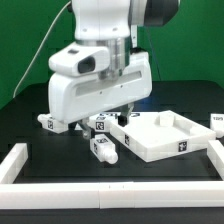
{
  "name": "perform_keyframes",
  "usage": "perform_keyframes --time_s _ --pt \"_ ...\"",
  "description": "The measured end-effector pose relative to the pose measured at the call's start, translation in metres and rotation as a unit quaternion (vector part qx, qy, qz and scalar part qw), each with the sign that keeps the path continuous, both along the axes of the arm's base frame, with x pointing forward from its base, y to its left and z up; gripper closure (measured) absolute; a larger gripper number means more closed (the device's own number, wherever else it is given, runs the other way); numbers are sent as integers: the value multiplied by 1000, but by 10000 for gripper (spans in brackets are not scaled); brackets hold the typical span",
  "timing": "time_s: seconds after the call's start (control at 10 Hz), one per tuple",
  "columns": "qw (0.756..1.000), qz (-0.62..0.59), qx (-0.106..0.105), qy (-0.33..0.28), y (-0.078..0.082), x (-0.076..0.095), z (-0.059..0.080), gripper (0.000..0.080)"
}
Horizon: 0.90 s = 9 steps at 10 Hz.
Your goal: Assemble one leg
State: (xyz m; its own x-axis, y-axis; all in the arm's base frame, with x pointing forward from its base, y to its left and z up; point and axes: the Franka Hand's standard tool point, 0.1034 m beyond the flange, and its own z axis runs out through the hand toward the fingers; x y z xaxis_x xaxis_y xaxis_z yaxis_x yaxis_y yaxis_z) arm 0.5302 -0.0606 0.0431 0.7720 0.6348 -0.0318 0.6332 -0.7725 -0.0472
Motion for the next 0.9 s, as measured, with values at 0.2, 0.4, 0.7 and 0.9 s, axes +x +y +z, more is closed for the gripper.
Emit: perform_keyframes --time_s 0.2,0.4,0.7,0.9 --pt "1000 -12 7 11 -2 -9 -28 150" --pt "1000 5 5 -8 -3 -7 -35 150" --pt "1000 5 5 -6 -3 -8 -35 376" --pt "1000 5 5 -7 -3 -7 -35 515"
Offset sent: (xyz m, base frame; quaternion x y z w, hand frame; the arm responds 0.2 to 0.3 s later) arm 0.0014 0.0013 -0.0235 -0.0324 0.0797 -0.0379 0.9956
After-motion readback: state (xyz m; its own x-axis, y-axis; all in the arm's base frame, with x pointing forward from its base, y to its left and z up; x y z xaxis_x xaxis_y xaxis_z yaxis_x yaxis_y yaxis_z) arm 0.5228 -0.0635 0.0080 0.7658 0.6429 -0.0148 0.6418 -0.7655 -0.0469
